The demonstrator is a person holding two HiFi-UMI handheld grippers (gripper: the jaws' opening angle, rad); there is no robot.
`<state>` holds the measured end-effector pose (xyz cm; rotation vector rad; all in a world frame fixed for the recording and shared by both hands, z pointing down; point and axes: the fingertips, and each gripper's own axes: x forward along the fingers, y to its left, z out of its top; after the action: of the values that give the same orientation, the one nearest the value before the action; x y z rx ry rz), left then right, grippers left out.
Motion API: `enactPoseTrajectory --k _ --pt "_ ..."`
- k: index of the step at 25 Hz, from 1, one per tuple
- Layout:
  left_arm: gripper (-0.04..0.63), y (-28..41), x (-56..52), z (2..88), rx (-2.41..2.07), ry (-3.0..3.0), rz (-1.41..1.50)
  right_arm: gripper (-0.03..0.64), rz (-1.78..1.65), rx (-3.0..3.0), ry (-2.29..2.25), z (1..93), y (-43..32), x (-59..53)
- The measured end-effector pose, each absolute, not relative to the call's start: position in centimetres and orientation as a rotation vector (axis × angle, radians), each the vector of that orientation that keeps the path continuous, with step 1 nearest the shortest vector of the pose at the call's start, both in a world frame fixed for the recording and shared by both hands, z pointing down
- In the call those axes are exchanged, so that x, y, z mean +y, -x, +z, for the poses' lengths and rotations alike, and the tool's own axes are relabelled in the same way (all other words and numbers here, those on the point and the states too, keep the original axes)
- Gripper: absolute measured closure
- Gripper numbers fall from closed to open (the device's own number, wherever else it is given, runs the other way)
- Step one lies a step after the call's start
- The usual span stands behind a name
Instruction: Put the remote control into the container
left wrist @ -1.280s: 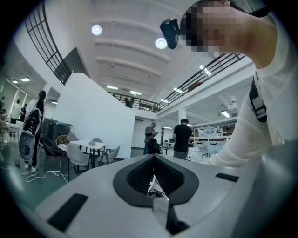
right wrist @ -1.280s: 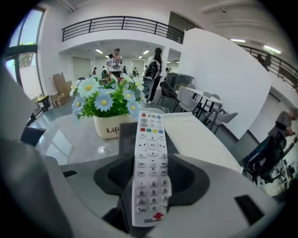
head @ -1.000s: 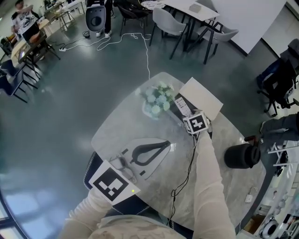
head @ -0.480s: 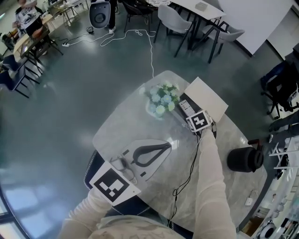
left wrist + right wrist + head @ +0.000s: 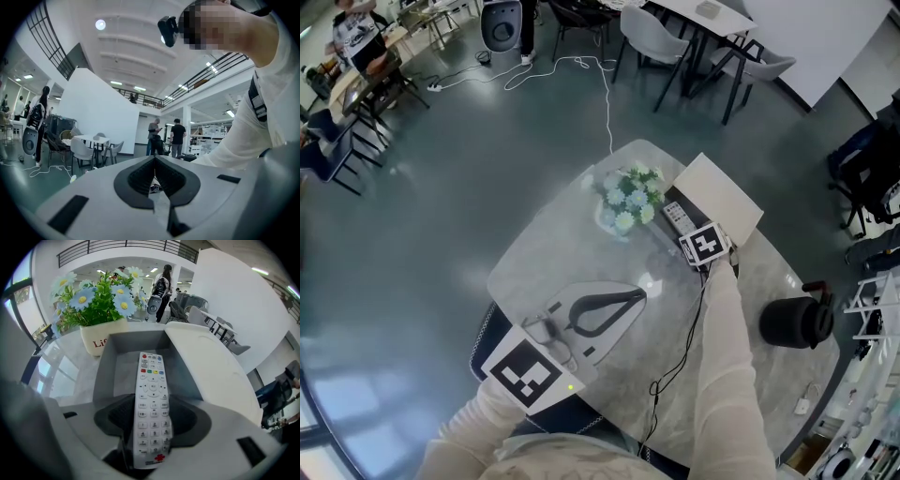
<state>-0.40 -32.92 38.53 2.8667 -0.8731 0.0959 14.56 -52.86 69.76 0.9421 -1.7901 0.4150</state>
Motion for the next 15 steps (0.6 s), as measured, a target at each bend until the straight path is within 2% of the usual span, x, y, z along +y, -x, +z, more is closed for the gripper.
enactPoseTrajectory --k 9,15 --pt "0.581 0.2 -32.2 38.3 -0.870 -2.879 0.113 0.390 0.409 -1.836 -0.958 68.4 -14.7 -52.3" --pt "0.581 0.2 -30.9 36.8 -0.878 -2.901 0.099 0.391 0.435 -2.052 -1.055 62.3 -13.1 -50.4"
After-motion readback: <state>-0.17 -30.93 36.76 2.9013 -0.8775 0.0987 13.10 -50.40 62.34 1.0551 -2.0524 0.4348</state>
